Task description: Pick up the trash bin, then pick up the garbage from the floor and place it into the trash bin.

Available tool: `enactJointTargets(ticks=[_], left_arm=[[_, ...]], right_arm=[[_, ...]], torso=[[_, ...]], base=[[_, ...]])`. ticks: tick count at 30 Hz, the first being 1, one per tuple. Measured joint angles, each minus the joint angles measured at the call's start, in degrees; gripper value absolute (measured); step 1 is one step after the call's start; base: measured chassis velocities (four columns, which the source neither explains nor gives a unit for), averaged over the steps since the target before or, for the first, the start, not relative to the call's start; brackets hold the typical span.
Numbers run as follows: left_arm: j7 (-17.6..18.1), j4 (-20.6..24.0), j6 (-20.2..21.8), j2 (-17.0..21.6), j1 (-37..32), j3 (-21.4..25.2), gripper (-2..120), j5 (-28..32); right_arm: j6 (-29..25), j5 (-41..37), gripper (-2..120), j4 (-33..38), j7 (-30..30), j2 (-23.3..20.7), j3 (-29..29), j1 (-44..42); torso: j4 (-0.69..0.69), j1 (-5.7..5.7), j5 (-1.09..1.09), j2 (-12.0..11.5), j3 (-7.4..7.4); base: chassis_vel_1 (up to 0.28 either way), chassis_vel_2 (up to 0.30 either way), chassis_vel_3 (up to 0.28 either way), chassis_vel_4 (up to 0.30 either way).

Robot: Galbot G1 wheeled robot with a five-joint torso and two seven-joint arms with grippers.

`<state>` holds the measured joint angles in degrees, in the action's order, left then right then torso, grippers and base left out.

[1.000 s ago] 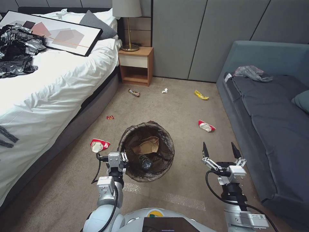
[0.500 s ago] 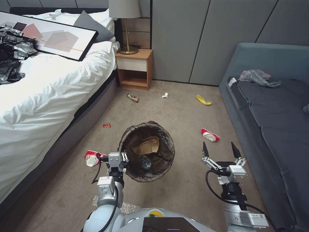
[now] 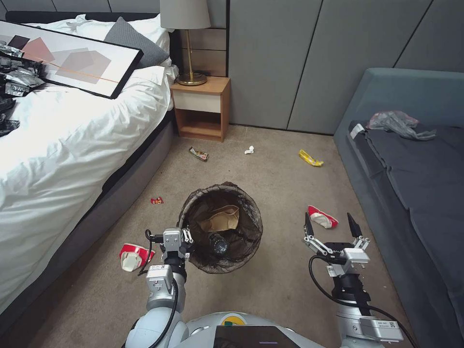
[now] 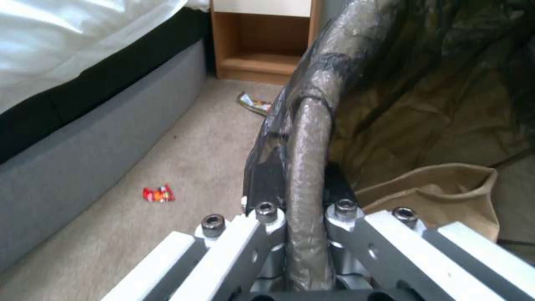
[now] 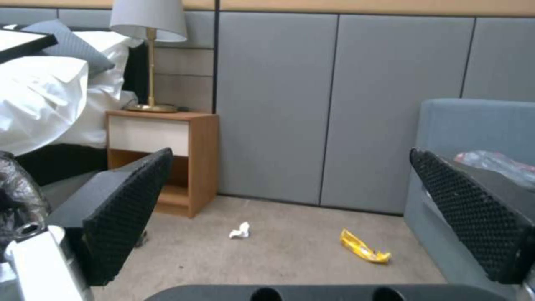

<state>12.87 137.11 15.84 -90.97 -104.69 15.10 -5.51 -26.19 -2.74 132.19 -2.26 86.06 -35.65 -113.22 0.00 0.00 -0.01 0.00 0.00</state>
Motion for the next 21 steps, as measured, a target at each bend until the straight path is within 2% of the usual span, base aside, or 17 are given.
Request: enactJointTargets(ticks=[9,21], left_arm=[[0.0,0.0,0.0,0.0,0.0,0.0,0,0.0],[0.0,0.0,0.0,0.0,0.0,0.0,0,0.0]], right_arm=[[0.0,0.0,100,0.0,0.0,0.0,0.0,0.0],[0.0,0.0,100,0.0,-0.1,0.0,0.0,0.0]], torso=[[0.0,0.0,0.01,0.0,0.0],[0.0,0.0,0.0,0.0,-0.01]], base=[[-0.118,0.113,0.128,-0.125],[-0.003,0.004,0.0,-0.003]])
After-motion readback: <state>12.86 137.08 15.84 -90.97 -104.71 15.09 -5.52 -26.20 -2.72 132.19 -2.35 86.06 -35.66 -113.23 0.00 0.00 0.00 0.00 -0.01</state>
